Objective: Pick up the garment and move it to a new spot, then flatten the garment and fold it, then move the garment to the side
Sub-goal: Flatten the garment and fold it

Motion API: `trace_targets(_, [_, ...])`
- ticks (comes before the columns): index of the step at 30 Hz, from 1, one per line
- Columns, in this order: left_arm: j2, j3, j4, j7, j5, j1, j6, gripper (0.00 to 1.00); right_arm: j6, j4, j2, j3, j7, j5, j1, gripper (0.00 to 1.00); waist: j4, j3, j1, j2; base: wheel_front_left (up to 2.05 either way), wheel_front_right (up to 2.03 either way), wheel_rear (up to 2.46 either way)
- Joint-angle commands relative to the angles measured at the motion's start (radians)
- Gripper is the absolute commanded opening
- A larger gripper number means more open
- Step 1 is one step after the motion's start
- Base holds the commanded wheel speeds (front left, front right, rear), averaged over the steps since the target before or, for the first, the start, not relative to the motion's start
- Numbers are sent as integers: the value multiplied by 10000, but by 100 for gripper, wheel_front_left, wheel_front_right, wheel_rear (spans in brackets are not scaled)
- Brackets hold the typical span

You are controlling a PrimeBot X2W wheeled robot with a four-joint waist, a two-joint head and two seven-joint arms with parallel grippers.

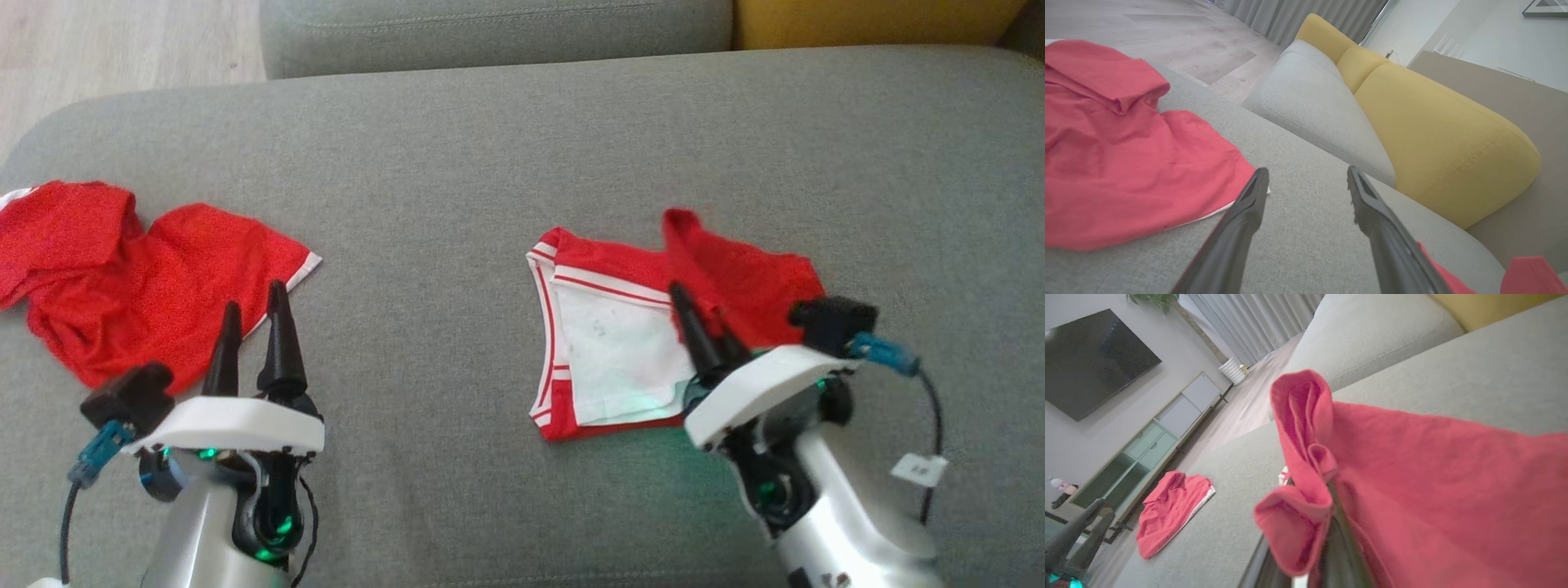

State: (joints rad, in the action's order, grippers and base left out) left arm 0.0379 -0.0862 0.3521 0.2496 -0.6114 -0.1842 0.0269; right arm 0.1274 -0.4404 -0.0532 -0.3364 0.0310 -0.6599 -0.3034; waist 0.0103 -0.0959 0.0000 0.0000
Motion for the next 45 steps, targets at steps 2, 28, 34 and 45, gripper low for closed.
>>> trace_targets(2, [124, 194, -290, 122, -83, -270, -16, 100, 33, -2, 29, -732, -428, -707, -605, 0, -66, -50, 0, 0, 0, 0, 0])
trace_targets(28, [124, -158, -273, 122, -238, -59, -143, 100, 33, -2510, 30, -3143, -2909, -2512, -2609, 100, -70, 257, 0, 0, 0, 0, 0])
trace_targets(34, [124, -132, -479, 122, -206, 34, -184, 100, 33, -2989, -354, -1539, -2919, -62, -2972, 100, 235, 405, 0, 0, 0, 0, 0])
trace_targets(45, [209, -404, -918, 122, 1000, 142, -156, 100, 33, -676, -1114, 1293, -2764, 3797, -1075, 100, 476, 423, 0, 0, 0, 0, 0])
